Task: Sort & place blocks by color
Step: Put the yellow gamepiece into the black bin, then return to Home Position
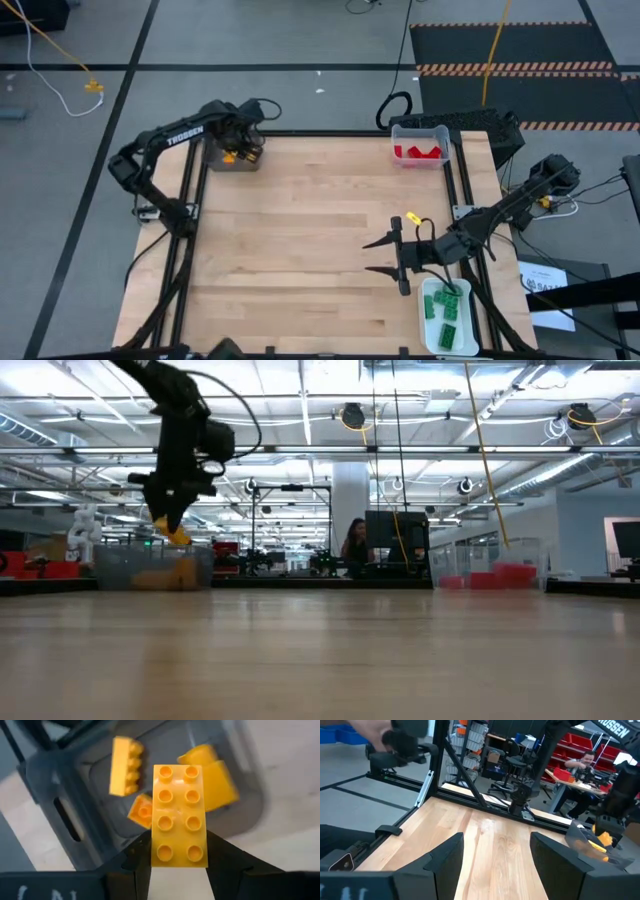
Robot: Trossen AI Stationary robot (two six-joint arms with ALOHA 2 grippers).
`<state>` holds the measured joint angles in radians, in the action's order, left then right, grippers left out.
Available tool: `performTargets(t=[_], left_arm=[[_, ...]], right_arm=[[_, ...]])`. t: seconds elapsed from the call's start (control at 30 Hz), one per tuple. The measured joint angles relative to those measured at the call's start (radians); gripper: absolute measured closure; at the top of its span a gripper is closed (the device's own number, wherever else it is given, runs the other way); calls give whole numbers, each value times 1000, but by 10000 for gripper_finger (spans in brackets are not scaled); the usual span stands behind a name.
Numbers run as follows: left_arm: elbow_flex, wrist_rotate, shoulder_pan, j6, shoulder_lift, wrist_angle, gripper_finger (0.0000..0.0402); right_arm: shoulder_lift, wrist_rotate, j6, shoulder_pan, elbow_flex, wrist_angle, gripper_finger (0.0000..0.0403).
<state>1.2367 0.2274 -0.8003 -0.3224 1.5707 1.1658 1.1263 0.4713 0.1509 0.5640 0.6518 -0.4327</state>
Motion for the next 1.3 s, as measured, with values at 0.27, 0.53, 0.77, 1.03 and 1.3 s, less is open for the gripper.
performTargets(t=[0.27,0.53,0.77,1.03,1.3], left_arm=[[-100,39,-101,-15,0,-73,250],[-147,26,-86,-17,0,-146,194],[-148,27,-81,-10,0,-93,135],[-69,5,-40,34,-43,-90,107],[55,-62,142,77,-252,-224,123]], right_arm=[[0,0,0,0,0,27,184],[0,0,18,-2,0,27,184],[0,0,17,-9,0,21,184],[0,142,17,-19,-1,52,184],[-1,156,-32,-67,-42,48,184]])
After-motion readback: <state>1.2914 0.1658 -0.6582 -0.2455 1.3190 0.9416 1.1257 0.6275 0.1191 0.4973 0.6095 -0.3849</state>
